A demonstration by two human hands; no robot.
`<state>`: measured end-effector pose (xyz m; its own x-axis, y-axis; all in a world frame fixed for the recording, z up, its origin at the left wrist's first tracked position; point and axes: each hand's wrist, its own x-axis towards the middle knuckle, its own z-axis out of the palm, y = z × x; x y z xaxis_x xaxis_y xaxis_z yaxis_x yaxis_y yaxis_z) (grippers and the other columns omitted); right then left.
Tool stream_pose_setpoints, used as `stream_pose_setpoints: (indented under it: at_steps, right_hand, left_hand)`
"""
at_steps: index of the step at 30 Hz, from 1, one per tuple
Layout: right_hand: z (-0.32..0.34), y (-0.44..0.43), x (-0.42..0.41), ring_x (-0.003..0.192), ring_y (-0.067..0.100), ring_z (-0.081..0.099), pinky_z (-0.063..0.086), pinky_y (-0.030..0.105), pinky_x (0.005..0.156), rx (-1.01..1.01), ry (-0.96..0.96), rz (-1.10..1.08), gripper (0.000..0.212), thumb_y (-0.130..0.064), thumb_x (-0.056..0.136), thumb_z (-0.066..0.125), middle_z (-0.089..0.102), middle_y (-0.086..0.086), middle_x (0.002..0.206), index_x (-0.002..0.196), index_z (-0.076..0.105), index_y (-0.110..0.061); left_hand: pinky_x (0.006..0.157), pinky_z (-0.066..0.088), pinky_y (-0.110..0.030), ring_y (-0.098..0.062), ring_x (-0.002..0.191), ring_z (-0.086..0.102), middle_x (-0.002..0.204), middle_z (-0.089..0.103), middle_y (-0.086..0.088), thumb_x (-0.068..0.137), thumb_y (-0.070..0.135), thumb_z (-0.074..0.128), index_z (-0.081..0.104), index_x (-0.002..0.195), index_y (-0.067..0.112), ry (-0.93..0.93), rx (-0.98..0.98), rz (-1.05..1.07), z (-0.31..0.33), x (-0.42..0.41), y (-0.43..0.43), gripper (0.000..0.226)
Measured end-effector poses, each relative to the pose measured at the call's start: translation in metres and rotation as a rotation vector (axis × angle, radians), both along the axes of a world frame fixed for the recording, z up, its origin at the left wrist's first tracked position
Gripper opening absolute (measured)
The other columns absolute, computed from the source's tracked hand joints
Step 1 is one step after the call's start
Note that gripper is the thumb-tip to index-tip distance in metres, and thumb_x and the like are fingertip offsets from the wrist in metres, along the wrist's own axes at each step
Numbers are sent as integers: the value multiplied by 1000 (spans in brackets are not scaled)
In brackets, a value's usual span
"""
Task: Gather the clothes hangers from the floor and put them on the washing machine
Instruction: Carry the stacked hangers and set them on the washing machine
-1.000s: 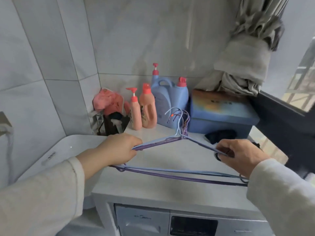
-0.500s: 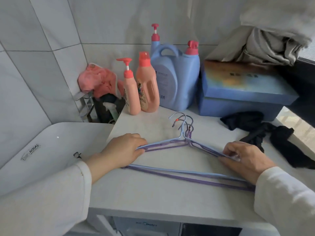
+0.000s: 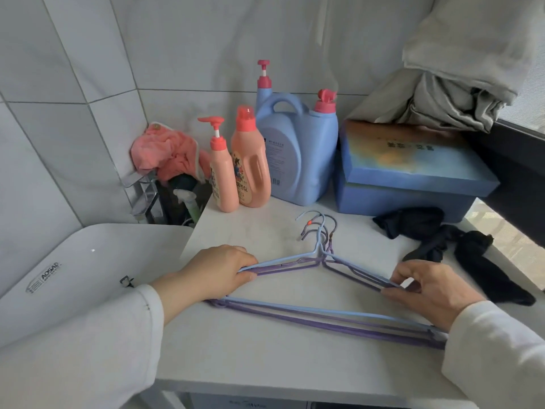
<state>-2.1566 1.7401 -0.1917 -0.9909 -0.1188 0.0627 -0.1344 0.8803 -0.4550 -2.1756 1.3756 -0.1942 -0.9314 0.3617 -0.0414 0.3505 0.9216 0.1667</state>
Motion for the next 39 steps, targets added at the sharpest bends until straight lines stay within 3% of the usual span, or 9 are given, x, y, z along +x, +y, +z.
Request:
stream_pose_setpoints:
  at_steps: [10, 17, 21, 25, 29, 35, 39]
  right_hand:
    - [5, -4, 4, 67, -2, 60, 42, 20, 55, -66, -15, -47, 19, -35, 73, 80, 62, -6, 65, 64, 66, -24]
    - [14, -9, 5, 59, -7, 57, 40, 19, 53, -55, -48, -75, 17, -38, 71, 80, 61, -6, 58, 64, 69, -27]
    - [8, -10, 9, 53, 3, 59, 44, 17, 51, -22, -58, -76, 17, -40, 71, 79, 65, -5, 58, 63, 69, -29]
    - [9, -11, 12, 45, 1, 55, 42, 17, 50, -23, -85, -73, 17, -38, 72, 79, 64, -5, 57, 63, 67, -30]
    - [13, -10, 15, 54, 6, 59, 43, 17, 54, -43, -47, -84, 19, -42, 72, 79, 64, -6, 60, 62, 68, -29]
    - [27, -5, 16, 54, -4, 54, 40, 18, 51, -39, 5, -70, 20, -37, 73, 79, 56, -7, 53, 61, 67, -26]
    - [23, 3, 17, 45, 7, 53, 42, 17, 51, 25, -50, -61, 20, -42, 73, 77, 60, -3, 53, 63, 67, -28]
  left_hand:
    - [78, 51, -39, -17, 94, 58, 98, 63, 7, 93, 41, 49, 65, 99, 32, 17, 44, 25, 5, -2, -1, 19]
    - [77, 49, -36, -17, 96, 57, 101, 64, 9, 93, 43, 48, 64, 101, 34, -6, -3, 23, 13, -2, -3, 20]
    - [74, 44, -32, -16, 97, 56, 104, 64, 10, 93, 37, 49, 63, 103, 35, -26, -30, 14, 7, 7, -5, 18]
    - [78, 48, -35, -16, 100, 57, 106, 63, 10, 93, 34, 48, 63, 106, 35, -5, -21, 24, 6, 10, -5, 20]
    - [83, 50, -38, -15, 104, 58, 112, 64, 11, 94, 40, 47, 62, 114, 39, -5, 14, 28, 11, 12, -4, 24]
    - [86, 49, -35, -15, 108, 57, 117, 65, 13, 93, 43, 50, 62, 114, 39, 5, 15, 24, 26, 3, 3, 25]
    - [88, 49, -37, -16, 108, 58, 117, 63, 11, 91, 45, 52, 62, 112, 39, -47, 6, 11, 15, 0, 10, 24]
